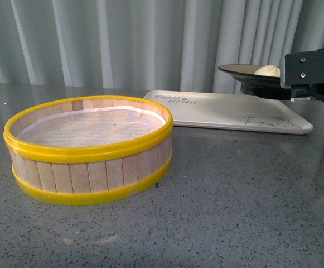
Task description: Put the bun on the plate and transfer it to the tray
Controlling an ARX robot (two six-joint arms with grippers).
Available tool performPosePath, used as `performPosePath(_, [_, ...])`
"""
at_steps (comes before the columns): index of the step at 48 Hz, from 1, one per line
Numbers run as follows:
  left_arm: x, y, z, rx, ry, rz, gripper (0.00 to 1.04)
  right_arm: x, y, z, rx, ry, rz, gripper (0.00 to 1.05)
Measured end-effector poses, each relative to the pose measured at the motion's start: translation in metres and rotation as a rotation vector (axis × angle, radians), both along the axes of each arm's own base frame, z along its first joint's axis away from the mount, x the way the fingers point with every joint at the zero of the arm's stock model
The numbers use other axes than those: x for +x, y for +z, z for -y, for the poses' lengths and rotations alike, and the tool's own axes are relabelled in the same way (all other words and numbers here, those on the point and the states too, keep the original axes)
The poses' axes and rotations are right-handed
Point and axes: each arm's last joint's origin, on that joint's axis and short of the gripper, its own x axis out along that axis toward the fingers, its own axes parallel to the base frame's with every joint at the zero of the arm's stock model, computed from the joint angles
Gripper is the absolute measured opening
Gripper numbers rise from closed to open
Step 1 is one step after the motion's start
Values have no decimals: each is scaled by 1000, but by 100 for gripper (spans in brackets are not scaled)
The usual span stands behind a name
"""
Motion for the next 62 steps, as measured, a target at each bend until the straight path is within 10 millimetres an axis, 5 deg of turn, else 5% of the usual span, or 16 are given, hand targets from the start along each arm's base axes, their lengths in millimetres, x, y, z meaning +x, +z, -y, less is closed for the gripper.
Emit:
performPosePath(18, [0, 0, 0, 0, 0, 0, 98, 17, -33, -23, -17, 38, -83, 3])
performPosePath(41, [0, 0, 0, 0, 0, 0, 98, 21, -36, -20, -42, 4, -84, 3])
performPosePath(51, [0, 0, 0, 0, 0, 0, 98, 19, -39, -20, -19, -14, -100, 34])
performPosePath(62, [0, 0, 0, 0, 0, 0, 98, -3, -26, -25, 103, -31, -97, 80])
